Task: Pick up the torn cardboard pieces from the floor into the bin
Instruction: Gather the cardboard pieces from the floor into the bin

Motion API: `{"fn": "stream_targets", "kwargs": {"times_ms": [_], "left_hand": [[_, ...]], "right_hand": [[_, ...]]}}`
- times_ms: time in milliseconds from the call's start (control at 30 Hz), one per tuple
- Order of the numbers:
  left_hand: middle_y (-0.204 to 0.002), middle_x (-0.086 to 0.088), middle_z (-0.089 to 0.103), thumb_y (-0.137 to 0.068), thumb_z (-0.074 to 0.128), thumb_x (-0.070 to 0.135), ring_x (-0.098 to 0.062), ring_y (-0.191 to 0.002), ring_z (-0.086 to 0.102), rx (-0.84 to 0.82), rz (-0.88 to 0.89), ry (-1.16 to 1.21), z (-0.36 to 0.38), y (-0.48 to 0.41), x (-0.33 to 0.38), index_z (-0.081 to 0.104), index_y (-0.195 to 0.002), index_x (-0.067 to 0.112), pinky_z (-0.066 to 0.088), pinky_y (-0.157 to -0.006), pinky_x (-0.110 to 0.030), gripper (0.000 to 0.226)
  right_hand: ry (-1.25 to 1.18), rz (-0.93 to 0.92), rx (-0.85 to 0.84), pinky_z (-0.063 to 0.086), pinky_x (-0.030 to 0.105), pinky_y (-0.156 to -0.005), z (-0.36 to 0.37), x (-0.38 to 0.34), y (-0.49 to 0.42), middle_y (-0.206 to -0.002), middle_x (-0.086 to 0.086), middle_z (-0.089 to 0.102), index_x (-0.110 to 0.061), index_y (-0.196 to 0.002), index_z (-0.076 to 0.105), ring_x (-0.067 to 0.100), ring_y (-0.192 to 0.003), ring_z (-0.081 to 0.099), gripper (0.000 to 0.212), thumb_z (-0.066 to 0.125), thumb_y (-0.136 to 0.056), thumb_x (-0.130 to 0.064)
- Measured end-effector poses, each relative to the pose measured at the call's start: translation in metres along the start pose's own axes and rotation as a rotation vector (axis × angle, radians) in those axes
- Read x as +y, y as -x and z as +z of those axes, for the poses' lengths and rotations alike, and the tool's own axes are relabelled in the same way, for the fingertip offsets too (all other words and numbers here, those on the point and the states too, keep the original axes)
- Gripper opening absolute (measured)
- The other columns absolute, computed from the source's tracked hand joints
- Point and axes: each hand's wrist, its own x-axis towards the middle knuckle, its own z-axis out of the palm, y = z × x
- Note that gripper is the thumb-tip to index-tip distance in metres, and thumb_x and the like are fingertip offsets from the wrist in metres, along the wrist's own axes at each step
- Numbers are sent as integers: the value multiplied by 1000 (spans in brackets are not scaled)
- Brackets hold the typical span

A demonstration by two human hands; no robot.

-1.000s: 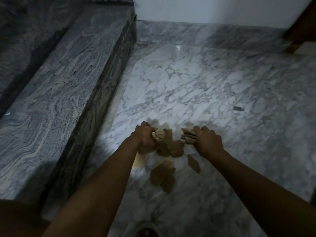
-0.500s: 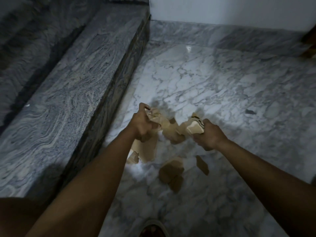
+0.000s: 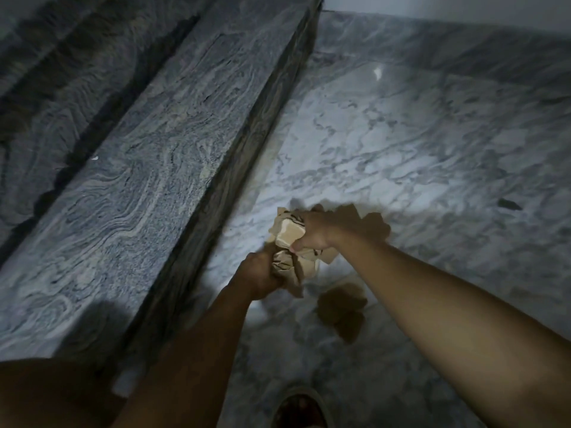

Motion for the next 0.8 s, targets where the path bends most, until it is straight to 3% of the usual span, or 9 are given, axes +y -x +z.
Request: {"fn": "stream_targets", "kwargs": {"times_ms": [167,233,300,333,433,533,600,700,800], "left_hand": [[-105,-10,67,-73,71,28,-36,-98,62,41,-48,48,6,-2,-4,38,-131,26,50,-77,-36,66],[-104,-11,66,-70,75,31,-35,-97,63,27,-78,71,5,-7,-6,40,-125,23,52,-77,-39,67],[-107,-8,67,-69,79,34,-33,-98,64,-7,-87,45,0,-8,-4,47,-126,27,55,-81,-39,66],[-107,-7,67,-69,80,35,-30,-99,64,-28,-81,32,-3,-8,-3,53,-126,29,56,-82,-37,63],[-89,4,68,-67,82,36,-16,-84,66,-84,-119,95,-9,-8,4,66,-100,27,54,-69,-26,38],[-72,10,60,-63,81,44,-7,-62,57,-115,-119,141,-20,-15,21,62,-84,23,42,-53,-19,35],[-77,7,66,-60,81,46,-9,-66,62,-170,-75,155,-31,-33,40,65,-87,21,50,-60,-22,40],[-85,8,74,-50,82,52,-12,-81,72,-311,104,92,-41,-72,81,72,-87,26,60,-80,-41,46],[-99,4,73,-40,79,55,-18,-89,70,-300,173,-46,-20,-108,125,68,-93,29,60,-80,-43,60]], "right_hand": [[108,184,108,27,51,-113,19,-22,-5,-157,22,14,-17,-153,21,46,-143,20,82,68,-86,-24],[53,207,137,38,47,-103,14,-19,-1,-150,23,29,-14,-152,10,43,-136,34,95,73,-83,-26],[-140,168,156,49,40,-77,8,-10,0,-132,17,50,-17,-149,7,36,-112,56,107,83,-74,-31],[-218,152,151,50,36,-71,5,-5,2,-126,12,57,-17,-147,15,33,-103,61,108,88,-69,-34],[-243,145,161,52,31,-78,-11,14,18,-119,4,64,-15,-127,52,24,-98,63,85,92,-58,-45],[-316,171,319,54,33,-85,-47,52,39,-119,7,65,-10,-122,60,25,-106,63,78,93,-60,-43],[-266,215,422,52,33,-85,-72,87,56,-121,11,66,-9,-123,61,28,-109,63,74,92,-62,-39],[25,339,510,53,39,-88,-81,144,78,-121,17,62,-8,-117,61,35,-110,61,57,84,-70,-30],[124,438,616,51,42,-84,-50,186,95,-112,16,59,-9,-113,58,38,-103,60,58,70,-78,-53]]}}
